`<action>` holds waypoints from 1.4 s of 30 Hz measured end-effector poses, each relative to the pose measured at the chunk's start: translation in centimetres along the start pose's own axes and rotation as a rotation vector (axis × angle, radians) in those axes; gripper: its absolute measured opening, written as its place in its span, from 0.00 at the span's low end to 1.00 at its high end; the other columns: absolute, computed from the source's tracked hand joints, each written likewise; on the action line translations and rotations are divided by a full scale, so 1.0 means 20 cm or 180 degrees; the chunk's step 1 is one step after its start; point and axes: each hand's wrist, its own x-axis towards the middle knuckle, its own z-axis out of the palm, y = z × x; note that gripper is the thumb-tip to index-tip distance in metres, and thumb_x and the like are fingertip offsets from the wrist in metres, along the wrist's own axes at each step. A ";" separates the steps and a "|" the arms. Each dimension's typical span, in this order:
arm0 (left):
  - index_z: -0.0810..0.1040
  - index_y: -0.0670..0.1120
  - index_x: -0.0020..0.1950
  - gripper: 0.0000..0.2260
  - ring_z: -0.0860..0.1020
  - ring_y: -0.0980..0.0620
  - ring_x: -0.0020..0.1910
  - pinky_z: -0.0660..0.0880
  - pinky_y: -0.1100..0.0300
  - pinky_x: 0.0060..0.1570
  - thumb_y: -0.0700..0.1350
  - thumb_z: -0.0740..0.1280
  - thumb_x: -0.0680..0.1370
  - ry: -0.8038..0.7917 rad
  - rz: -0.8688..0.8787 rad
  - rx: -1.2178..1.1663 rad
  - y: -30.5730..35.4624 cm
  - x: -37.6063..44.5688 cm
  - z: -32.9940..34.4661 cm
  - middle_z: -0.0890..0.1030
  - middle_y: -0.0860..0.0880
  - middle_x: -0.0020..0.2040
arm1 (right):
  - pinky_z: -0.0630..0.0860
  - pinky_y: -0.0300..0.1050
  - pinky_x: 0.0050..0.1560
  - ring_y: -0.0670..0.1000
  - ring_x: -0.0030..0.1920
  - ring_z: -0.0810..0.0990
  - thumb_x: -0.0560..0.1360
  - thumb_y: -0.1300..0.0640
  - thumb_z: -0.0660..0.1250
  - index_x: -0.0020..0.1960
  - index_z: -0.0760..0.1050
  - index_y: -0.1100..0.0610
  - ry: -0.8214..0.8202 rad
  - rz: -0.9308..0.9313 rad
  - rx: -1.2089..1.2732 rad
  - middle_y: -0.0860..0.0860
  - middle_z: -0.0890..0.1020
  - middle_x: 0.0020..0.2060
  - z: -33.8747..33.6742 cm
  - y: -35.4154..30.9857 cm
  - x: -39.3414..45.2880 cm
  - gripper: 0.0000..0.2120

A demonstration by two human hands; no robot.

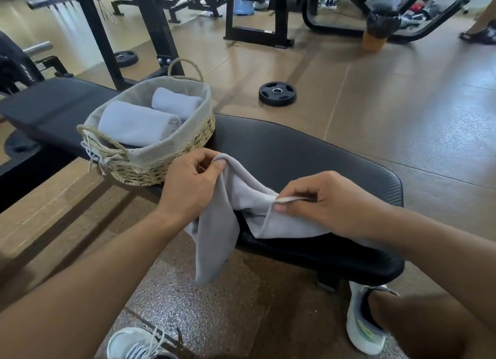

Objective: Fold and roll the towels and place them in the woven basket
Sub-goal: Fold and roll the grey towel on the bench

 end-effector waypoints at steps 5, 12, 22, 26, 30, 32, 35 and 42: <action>0.84 0.47 0.43 0.08 0.78 0.63 0.37 0.71 0.74 0.36 0.40 0.66 0.78 -0.0418 -0.0307 0.0221 -0.03 -0.01 -0.01 0.84 0.50 0.40 | 0.77 0.39 0.41 0.40 0.38 0.80 0.68 0.29 0.68 0.47 0.84 0.41 -0.1048 0.0275 -0.0423 0.38 0.85 0.41 -0.03 0.01 -0.02 0.18; 0.86 0.50 0.44 0.07 0.82 0.59 0.42 0.75 0.67 0.43 0.41 0.70 0.77 -0.0680 0.0034 0.0161 -0.01 -0.03 -0.01 0.86 0.53 0.41 | 0.74 0.39 0.49 0.38 0.45 0.81 0.75 0.39 0.71 0.58 0.79 0.41 -0.0067 0.0849 -0.0764 0.39 0.84 0.44 -0.08 0.23 0.04 0.14; 0.87 0.49 0.49 0.04 0.84 0.60 0.45 0.75 0.69 0.44 0.43 0.73 0.77 -0.1722 0.1044 -0.0025 0.17 -0.13 0.01 0.87 0.57 0.44 | 0.78 0.42 0.58 0.42 0.58 0.78 0.82 0.52 0.66 0.68 0.75 0.42 0.0022 -0.0287 -0.0171 0.39 0.79 0.60 0.03 0.03 0.04 0.15; 0.87 0.49 0.46 0.03 0.84 0.56 0.44 0.78 0.64 0.44 0.43 0.76 0.74 -0.1231 0.1109 0.0076 0.12 -0.12 0.01 0.86 0.56 0.42 | 0.77 0.50 0.58 0.46 0.55 0.80 0.77 0.52 0.72 0.50 0.80 0.48 -0.0110 -0.0262 -0.0099 0.43 0.83 0.50 0.00 0.00 0.00 0.03; 0.85 0.51 0.43 0.04 0.78 0.54 0.36 0.73 0.64 0.39 0.43 0.78 0.72 -0.0997 0.1015 0.0284 0.07 -0.09 0.00 0.82 0.53 0.39 | 0.78 0.46 0.51 0.46 0.44 0.82 0.72 0.66 0.71 0.38 0.76 0.54 -0.0123 -0.0261 0.0434 0.48 0.84 0.40 -0.07 -0.04 -0.04 0.09; 0.85 0.51 0.43 0.05 0.76 0.55 0.35 0.70 0.70 0.38 0.42 0.77 0.73 -0.0844 0.1027 0.0486 0.04 -0.08 -0.01 0.81 0.54 0.39 | 0.75 0.43 0.42 0.48 0.36 0.77 0.72 0.69 0.70 0.37 0.74 0.59 -0.0007 -0.0318 0.0682 0.50 0.80 0.34 -0.09 -0.04 -0.04 0.10; 0.84 0.53 0.43 0.06 0.77 0.58 0.33 0.71 0.70 0.35 0.42 0.75 0.75 -0.0684 0.0709 0.0586 0.01 -0.06 -0.01 0.82 0.56 0.37 | 0.67 0.36 0.34 0.44 0.31 0.69 0.69 0.66 0.68 0.36 0.71 0.62 0.0511 -0.0280 0.0810 0.49 0.73 0.29 -0.11 0.00 -0.02 0.06; 0.84 0.51 0.43 0.04 0.84 0.56 0.41 0.81 0.55 0.47 0.42 0.73 0.76 -0.1414 -0.0225 0.0745 -0.08 -0.06 0.00 0.86 0.55 0.39 | 0.64 0.35 0.30 0.43 0.29 0.67 0.72 0.66 0.67 0.37 0.70 0.59 0.2106 0.0152 0.0373 0.49 0.71 0.28 -0.13 0.11 0.05 0.08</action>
